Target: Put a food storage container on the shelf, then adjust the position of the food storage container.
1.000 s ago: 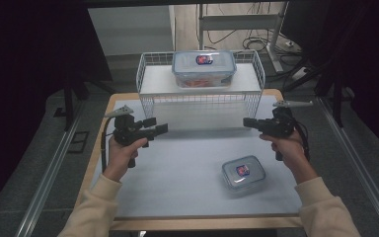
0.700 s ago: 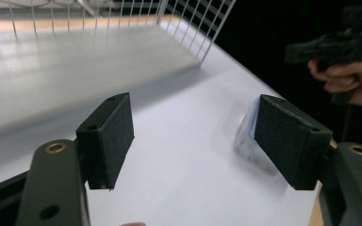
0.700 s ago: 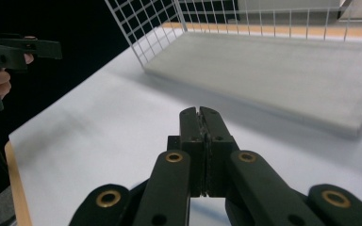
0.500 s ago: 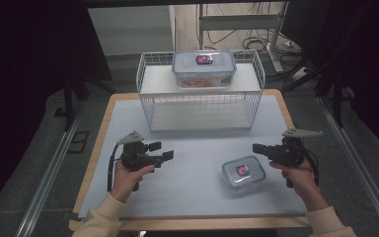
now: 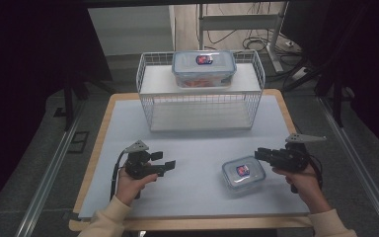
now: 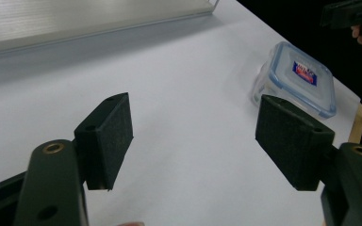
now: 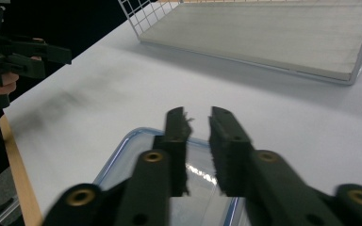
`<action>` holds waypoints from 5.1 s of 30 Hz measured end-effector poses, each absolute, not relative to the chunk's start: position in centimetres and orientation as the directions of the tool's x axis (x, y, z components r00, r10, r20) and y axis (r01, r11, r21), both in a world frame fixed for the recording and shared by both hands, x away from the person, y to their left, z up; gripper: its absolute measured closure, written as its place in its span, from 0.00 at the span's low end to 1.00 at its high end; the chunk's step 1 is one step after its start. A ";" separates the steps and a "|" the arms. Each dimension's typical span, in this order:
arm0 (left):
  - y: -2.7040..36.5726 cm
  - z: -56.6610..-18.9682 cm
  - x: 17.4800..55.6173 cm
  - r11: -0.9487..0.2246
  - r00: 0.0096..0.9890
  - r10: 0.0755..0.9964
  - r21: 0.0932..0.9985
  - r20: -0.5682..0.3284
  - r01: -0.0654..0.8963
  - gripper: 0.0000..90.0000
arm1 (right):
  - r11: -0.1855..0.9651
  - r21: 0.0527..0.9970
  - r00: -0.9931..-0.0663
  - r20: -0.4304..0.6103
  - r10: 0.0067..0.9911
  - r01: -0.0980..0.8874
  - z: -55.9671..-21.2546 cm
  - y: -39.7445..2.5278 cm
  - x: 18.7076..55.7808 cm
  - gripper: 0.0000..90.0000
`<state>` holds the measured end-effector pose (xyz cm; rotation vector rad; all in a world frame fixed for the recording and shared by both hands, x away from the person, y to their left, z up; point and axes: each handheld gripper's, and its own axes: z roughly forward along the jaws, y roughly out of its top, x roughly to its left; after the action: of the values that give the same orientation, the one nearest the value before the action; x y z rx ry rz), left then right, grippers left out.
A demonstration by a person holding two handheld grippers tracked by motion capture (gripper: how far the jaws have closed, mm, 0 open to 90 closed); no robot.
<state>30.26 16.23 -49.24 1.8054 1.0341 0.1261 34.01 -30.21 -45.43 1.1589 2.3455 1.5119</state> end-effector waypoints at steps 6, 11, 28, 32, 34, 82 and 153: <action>16.0 -49.5 30.2 -0.147 0.632 0.699 0.798 -0.335 0.585 0.30 | 0.219 0.816 -0.692 0.275 0.667 0.535 -45.6 -30.6 33.7 0.59; 16.1 -49.8 30.0 -0.168 0.632 0.709 0.797 -0.312 0.581 0.30 | 0.227 0.814 -0.678 0.254 0.690 0.535 -45.6 -30.6 33.6 0.45; 16.6 -51.0 29.7 -0.172 0.614 0.720 0.773 -0.325 0.610 0.29 | 0.229 0.791 -0.638 0.246 0.730 0.567 -46.9 -33.7 31.3 0.50; 16.6 -51.1 29.6 -0.169 0.610 0.722 0.770 -0.328 0.615 0.29 | 0.255 0.776 -0.637 0.231 0.736 0.576 -47.6 -34.1 30.6 0.54; 16.6 -51.2 29.6 -0.169 0.610 0.720 0.769 -0.331 0.616 0.29 | 0.260 0.769 -0.634 0.233 0.737 0.584 -47.9 -34.3 30.4 0.56; 16.3 -51.8 29.7 -0.177 0.608 0.717 0.754 -0.342 0.632 0.29 | 0.559 0.700 -0.858 0.153 0.490 0.444 -50.2 -25.0 27.1 0.99; 16.6 -52.1 30.0 -0.171 0.592 0.730 0.746 -0.342 0.643 0.29 | 0.415 0.701 -0.674 0.126 0.728 0.580 -51.4 -23.9 33.1 0.99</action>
<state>29.98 16.62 -52.10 1.8796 1.1060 0.1156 33.07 -23.90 -51.40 1.1574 2.4697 1.1029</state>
